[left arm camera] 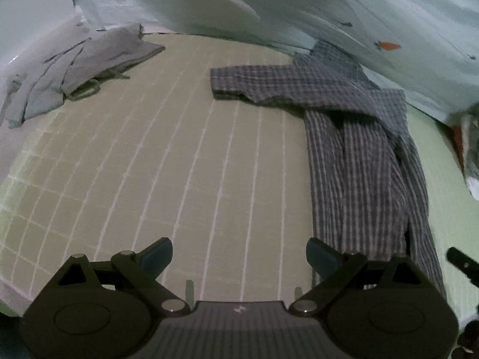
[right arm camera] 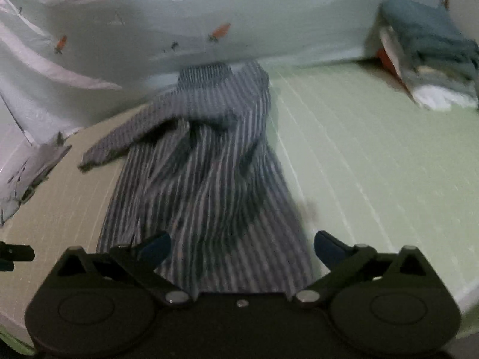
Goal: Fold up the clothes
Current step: 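Grasp the shirt hem with the left gripper while the right gripper grasps it too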
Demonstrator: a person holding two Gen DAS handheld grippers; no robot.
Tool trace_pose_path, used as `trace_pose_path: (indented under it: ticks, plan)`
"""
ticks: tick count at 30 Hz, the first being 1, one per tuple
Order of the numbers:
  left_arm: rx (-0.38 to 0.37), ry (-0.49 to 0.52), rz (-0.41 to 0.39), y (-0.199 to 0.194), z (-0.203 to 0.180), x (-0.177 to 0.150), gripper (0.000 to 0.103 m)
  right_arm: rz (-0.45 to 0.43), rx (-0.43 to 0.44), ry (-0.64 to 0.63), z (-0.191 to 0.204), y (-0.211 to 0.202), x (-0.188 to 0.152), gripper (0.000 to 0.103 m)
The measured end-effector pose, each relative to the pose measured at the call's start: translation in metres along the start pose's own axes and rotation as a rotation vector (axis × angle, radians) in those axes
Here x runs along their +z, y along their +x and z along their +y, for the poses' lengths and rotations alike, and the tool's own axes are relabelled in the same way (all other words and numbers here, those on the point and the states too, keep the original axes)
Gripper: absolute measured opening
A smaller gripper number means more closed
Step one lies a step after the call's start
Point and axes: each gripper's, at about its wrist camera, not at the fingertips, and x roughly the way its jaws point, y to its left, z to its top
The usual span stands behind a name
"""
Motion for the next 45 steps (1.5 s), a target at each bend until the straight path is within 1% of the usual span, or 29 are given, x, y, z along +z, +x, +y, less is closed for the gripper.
trace_pose_path:
  ticks: [4, 7, 13, 15, 16, 18, 21, 22, 24, 27, 29, 31, 33, 34, 35, 36, 37, 39, 42, 45]
  plan:
    - [0.038, -0.030, -0.026, 0.012, -0.004, 0.028, 0.096, -0.052, -0.034, -0.059, 0.004, 0.019, 0.036, 0.103]
    - [0.061, -0.036, -0.037, 0.031, -0.006, 0.053, 0.096, -0.077, -0.024, -0.087, 0.006, 0.045, 0.069, 0.103]
    - [0.088, -0.047, -0.055, 0.081, -0.006, 0.113, 0.096, -0.127, 0.000, -0.141, 0.010, 0.098, 0.135, 0.103]
    - [0.106, -0.058, -0.048, 0.104, -0.004, 0.138, 0.096, -0.130, -0.005, -0.144, 0.017, 0.128, 0.157, 0.101]
    - [0.117, -0.067, -0.042, 0.116, -0.003, 0.150, 0.096, -0.128, -0.003, -0.143, 0.020, 0.141, 0.167, 0.100]
    - [0.145, -0.078, -0.026, 0.136, -0.003, 0.171, 0.096, -0.103, -0.006, -0.152, 0.028, 0.170, 0.185, 0.090]
    - [0.161, -0.067, -0.007, 0.164, -0.003, 0.198, 0.096, -0.077, 0.006, -0.191, 0.041, 0.209, 0.203, 0.084]
    - [0.166, -0.060, -0.001, 0.172, -0.003, 0.203, 0.096, -0.065, 0.016, -0.212, 0.045, 0.221, 0.205, 0.083]
    - [0.182, -0.058, 0.015, 0.185, -0.002, 0.210, 0.096, -0.019, 0.003, -0.244, 0.050, 0.245, 0.206, 0.075]
    - [0.170, -0.056, 0.029, 0.196, 0.001, 0.214, 0.094, 0.038, 0.003, -0.254, 0.053, 0.273, 0.204, 0.074]
    - [0.161, -0.050, 0.033, 0.202, 0.003, 0.214, 0.088, 0.061, 0.007, -0.241, 0.053, 0.282, 0.202, 0.073]
    - [0.159, -0.047, 0.026, 0.203, 0.003, 0.213, 0.082, 0.084, 0.011, -0.229, 0.052, 0.290, 0.200, 0.061]
    - [0.156, -0.041, 0.014, 0.203, 0.001, 0.213, 0.078, 0.104, 0.027, -0.209, 0.052, 0.294, 0.198, 0.043]
    - [0.154, -0.039, 0.007, 0.202, 0.001, 0.213, 0.074, 0.099, 0.030, -0.212, 0.052, 0.293, 0.196, 0.037]
    - [0.148, -0.042, -0.001, 0.201, 0.001, 0.214, 0.070, 0.094, 0.034, -0.216, 0.052, 0.292, 0.194, 0.026]
    - [0.142, -0.045, -0.009, 0.200, 0.000, 0.214, 0.057, 0.085, 0.038, -0.217, 0.052, 0.290, 0.194, 0.011]
    - [0.134, -0.049, -0.016, 0.199, 0.000, 0.214, 0.043, 0.077, 0.043, -0.218, 0.051, 0.288, 0.195, 0.007]
    - [0.097, -0.070, -0.022, 0.198, 0.002, 0.217, 0.027, 0.060, 0.053, -0.219, 0.051, 0.285, 0.196, 0.002]
    - [0.058, -0.072, -0.040, 0.193, 0.002, 0.221, 0.002, 0.011, 0.040, -0.199, 0.052, 0.275, 0.202, 0.001]
    - [0.019, -0.079, -0.101, 0.173, 0.003, 0.229, 0.002, -0.046, 0.038, -0.151, 0.049, 0.256, 0.211, 0.001]
